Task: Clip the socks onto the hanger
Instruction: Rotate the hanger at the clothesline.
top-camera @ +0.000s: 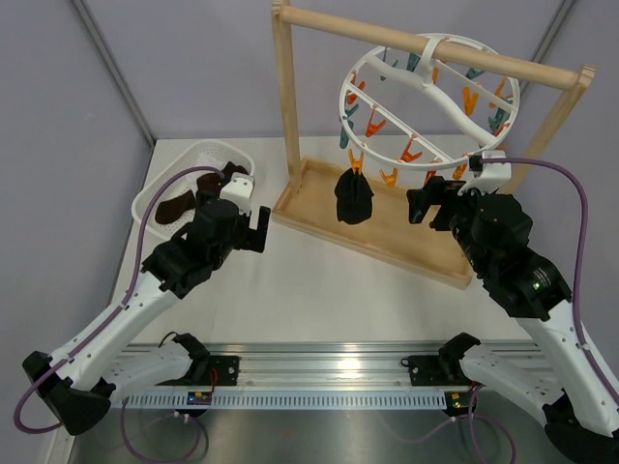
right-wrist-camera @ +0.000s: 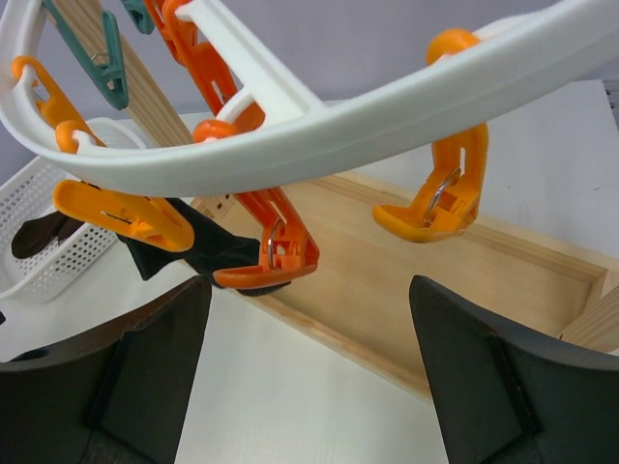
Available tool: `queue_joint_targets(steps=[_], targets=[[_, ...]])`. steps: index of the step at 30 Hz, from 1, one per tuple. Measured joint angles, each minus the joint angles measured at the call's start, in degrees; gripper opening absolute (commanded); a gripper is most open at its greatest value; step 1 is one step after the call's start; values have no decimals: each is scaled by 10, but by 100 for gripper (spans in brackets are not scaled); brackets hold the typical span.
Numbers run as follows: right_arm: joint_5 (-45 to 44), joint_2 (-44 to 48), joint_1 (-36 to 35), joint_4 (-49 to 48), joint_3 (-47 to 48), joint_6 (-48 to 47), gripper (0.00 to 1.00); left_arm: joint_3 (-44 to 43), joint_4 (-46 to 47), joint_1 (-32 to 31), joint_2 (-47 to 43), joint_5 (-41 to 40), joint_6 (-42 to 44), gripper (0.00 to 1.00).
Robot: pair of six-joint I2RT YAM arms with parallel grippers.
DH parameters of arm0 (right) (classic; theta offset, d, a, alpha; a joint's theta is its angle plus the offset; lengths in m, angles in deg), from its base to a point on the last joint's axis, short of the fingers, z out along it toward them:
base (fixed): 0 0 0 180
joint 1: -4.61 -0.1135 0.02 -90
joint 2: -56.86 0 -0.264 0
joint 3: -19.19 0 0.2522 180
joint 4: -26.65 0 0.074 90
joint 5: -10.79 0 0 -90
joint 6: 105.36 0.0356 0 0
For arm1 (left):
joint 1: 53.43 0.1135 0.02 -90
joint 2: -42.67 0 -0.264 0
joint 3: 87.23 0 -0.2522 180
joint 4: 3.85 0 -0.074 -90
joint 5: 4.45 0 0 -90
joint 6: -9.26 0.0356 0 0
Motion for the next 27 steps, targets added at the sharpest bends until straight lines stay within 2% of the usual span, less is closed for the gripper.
queue_joint_targets(steps=[3, 7, 10, 27], targets=[[-2, -10, 0, -8, 10, -3, 84, 1, 0, 0, 0, -1, 0, 99], [1, -30, 0, -27, 20, -4, 70, 2, 2, 0, 0, -2, 1, 99], [13, -48, 0, -38, 21, -2, 66, 2, 2, 0, 0, -4, 2, 99], [144, -113, 0, -76, 28, 37, 62, 2, 2, 0, 0, -10, 2, 99]])
